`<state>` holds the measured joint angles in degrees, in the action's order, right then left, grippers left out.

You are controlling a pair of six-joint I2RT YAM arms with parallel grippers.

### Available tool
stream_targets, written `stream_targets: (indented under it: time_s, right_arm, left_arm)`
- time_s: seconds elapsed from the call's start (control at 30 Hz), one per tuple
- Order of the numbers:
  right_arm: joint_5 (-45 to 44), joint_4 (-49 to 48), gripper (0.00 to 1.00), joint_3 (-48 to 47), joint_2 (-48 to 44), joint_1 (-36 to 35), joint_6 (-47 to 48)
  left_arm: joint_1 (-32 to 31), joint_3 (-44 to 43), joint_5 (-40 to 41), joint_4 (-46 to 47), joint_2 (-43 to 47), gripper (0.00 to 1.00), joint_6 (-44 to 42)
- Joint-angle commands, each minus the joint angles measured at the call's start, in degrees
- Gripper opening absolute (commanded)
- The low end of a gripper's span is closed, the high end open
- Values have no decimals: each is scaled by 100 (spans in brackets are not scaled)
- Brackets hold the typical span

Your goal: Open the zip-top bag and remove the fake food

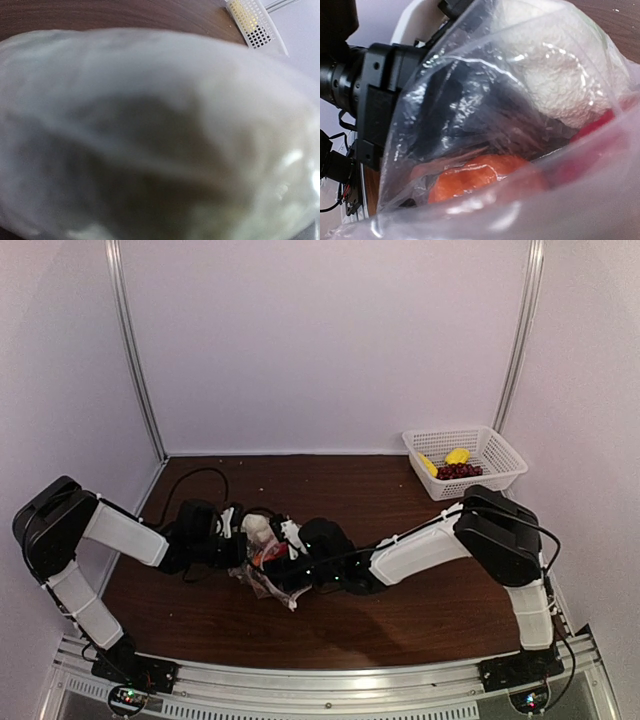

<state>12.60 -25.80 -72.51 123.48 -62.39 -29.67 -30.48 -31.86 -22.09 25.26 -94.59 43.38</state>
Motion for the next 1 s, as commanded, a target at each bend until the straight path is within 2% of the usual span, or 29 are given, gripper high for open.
stream_targets:
  time_s: [0.0, 0.13, 0.27, 0.37, 0.63, 0.97]
  right_arm:
    - [-187, 360, 94, -257, 428, -44, 100]
    - [-441, 520, 90, -236, 470, -37, 178]
    - [-441, 364, 74, 17, 251, -19, 194]
    - [-381, 233, 69, 310, -88, -20, 199]
    - [-428, 15, 68, 1295, -1051, 45, 223]
    - [-438, -187, 70, 2398, -1715, 273, 146]
  left_arm:
    - [-99, -102, -258, 154, -112, 0, 57]
    - [-99, -67, -243, 198, -115, 0, 67]
    - [-70, -46, -203, 132, -51, 0, 47]
    - [43, 53, -189, 156, 27, 0, 85]
    - [583, 299, -78, -44, 246, 0, 92]
    - [968, 355, 144, -470, 448, 0, -21]
